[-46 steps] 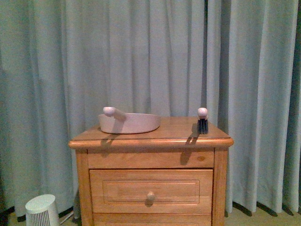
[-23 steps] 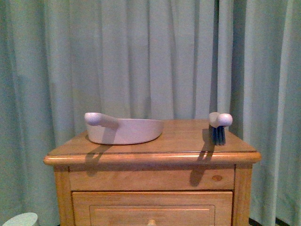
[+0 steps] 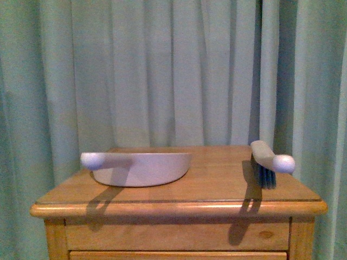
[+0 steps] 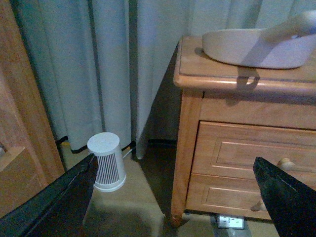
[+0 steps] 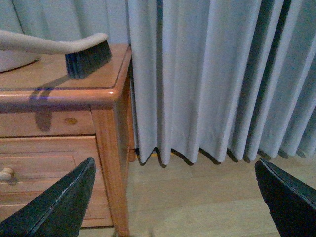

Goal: Clean up trash

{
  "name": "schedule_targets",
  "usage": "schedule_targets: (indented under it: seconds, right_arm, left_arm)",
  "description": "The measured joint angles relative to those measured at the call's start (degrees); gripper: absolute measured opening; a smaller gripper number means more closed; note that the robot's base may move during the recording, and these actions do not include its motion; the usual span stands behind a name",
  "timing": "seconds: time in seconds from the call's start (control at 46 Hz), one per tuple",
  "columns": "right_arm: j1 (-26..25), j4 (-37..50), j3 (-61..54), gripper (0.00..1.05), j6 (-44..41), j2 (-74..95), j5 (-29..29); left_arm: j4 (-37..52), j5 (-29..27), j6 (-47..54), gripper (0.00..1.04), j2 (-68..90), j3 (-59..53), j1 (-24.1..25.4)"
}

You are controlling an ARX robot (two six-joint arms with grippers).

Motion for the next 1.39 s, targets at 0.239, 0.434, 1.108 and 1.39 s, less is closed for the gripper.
schedule_targets:
  seconds: [0.239,0.434,1.108,1.39]
  right_arm:
    - [0.00,0.00,0.00,0.97,0.00,0.00,0.00]
    - [0.00,0.00,0.00,0.97,0.00,0.00,0.02]
    - [0.00,0.00,0.00,0.97,0.00,0.00,0.02]
    - [0.00,0.00,0.00,0.97,0.00,0.00,0.00]
  left_arm:
    - [0.00,0.00,0.00,0.97,-0.02,0.00,0.00]
    - [0.00,0.02,0.02,0.97,-0.02,0.00,0.00]
    - [-19.28,-3.45,0.09,0.97,84.76,65.70,-20.39]
    - [-18.67,-6.27,-4.09,0.97,98.60,72.06,-21.03]
